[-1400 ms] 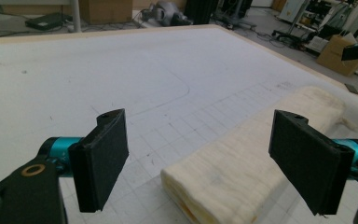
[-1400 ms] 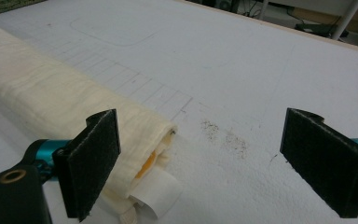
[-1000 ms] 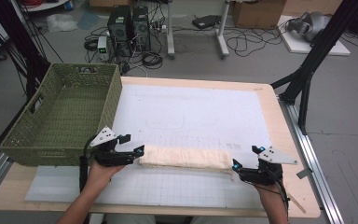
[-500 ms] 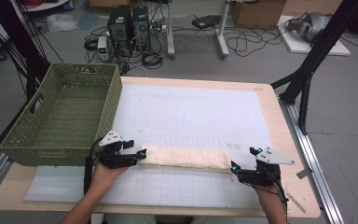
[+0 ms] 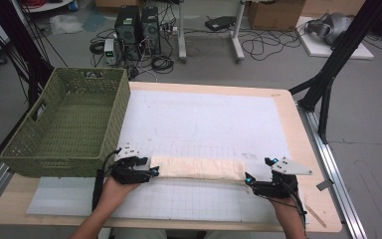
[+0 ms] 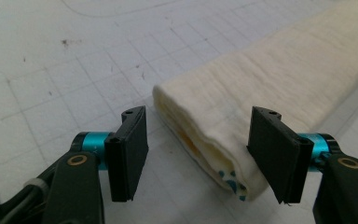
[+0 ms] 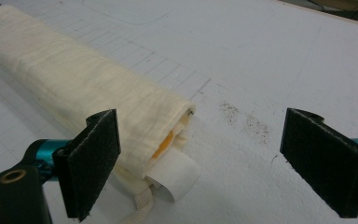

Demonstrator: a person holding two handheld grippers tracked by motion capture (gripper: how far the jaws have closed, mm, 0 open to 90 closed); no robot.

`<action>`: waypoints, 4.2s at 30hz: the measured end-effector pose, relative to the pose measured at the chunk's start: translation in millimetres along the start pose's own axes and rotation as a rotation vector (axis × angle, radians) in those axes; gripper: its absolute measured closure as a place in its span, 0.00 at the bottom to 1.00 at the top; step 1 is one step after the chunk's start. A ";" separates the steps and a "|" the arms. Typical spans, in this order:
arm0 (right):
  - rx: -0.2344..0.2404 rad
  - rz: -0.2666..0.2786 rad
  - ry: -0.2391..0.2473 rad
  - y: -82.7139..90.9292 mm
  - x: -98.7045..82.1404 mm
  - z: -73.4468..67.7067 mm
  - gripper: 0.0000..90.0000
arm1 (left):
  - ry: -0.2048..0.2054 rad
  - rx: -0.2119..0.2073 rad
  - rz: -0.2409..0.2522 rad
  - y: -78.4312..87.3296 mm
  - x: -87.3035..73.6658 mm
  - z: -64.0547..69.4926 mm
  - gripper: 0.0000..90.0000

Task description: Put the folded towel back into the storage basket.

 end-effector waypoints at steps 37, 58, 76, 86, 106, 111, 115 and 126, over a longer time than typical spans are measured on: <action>0.020 -0.028 -0.021 -6.2 -1.0 -1.3 0.13 | -0.060 -0.028 0.133 11.6 7.7 28.8 0.91; 0.054 -0.128 -0.053 -28.7 -9.4 -17.8 0.49 | -0.030 -0.035 0.140 13.0 7.2 20.7 0.90; 0.211 -0.176 -0.084 -33.8 -13.6 -29.0 0.82 | -0.037 -0.024 0.118 9.4 4.1 18.0 0.90; 0.169 -0.135 -0.034 -29.8 -3.3 -32.7 0.89 | -0.040 -0.022 0.160 17.1 10.0 16.6 0.90; 0.174 0.077 -0.016 -8.1 34.9 -27.4 0.89 | -0.090 -0.088 0.321 58.4 42.7 12.8 0.90; 0.197 0.122 0.008 -11.6 54.6 -29.1 0.89 | -0.086 -0.077 0.357 75.4 49.8 8.0 0.90; 0.204 0.142 0.022 -19.6 72.2 -29.7 0.89 | -0.091 -0.059 0.367 87.0 53.6 4.9 0.90; 0.213 0.154 0.059 -44.3 115.0 -33.7 0.89 | -0.098 -0.019 0.402 114.9 61.6 -3.4 0.90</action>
Point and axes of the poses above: each handheld gripper's, and its own axes: y roughly backward along the jaws, x roughly out of its top, z roughly to its right, the point moved 3 cm from there along -y, roughly forward along the jaws, and after that the axes turned 2 degrees about -x, right-handed, at the moved point
